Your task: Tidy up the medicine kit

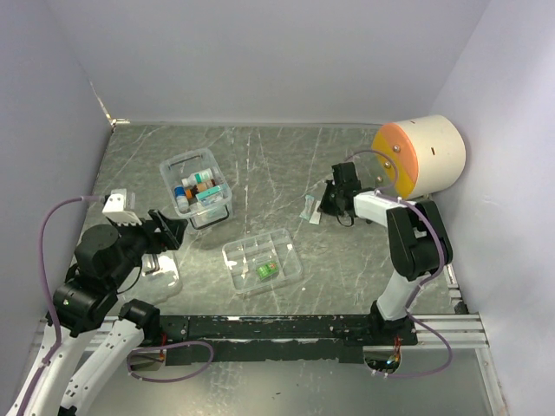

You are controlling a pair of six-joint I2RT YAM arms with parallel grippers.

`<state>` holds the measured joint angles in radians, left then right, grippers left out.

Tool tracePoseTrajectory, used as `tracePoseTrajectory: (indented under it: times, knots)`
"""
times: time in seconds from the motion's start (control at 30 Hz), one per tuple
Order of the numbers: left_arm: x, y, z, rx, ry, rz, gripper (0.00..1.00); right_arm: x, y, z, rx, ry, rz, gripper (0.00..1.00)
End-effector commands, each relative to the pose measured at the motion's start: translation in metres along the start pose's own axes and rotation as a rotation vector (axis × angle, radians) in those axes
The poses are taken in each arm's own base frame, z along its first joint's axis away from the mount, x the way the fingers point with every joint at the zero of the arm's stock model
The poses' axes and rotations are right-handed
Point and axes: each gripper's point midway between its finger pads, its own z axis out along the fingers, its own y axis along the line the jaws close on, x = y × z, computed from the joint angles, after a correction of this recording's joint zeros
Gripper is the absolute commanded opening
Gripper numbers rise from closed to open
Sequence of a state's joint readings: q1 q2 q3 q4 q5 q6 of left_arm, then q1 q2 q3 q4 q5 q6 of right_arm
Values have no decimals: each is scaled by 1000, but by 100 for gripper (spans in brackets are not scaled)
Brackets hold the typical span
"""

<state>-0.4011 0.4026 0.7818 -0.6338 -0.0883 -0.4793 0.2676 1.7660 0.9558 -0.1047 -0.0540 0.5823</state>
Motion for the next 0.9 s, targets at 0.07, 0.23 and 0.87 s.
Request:
tracePoseTrajectory:
  times: [0.07, 0.23, 0.87]
  knots:
    - [-9, 3, -4, -17, -54, -13, 92, -16, 2, -51, -8, -88, -21, 0]
    - [-11, 5, -6, -24, -65, -15, 92, -3, 22, -101, -146, -102, -49, 0]
    - [-19, 10, -17, -48, -123, -36, 92, 109, 59, -155, -348, 29, -383, 0]
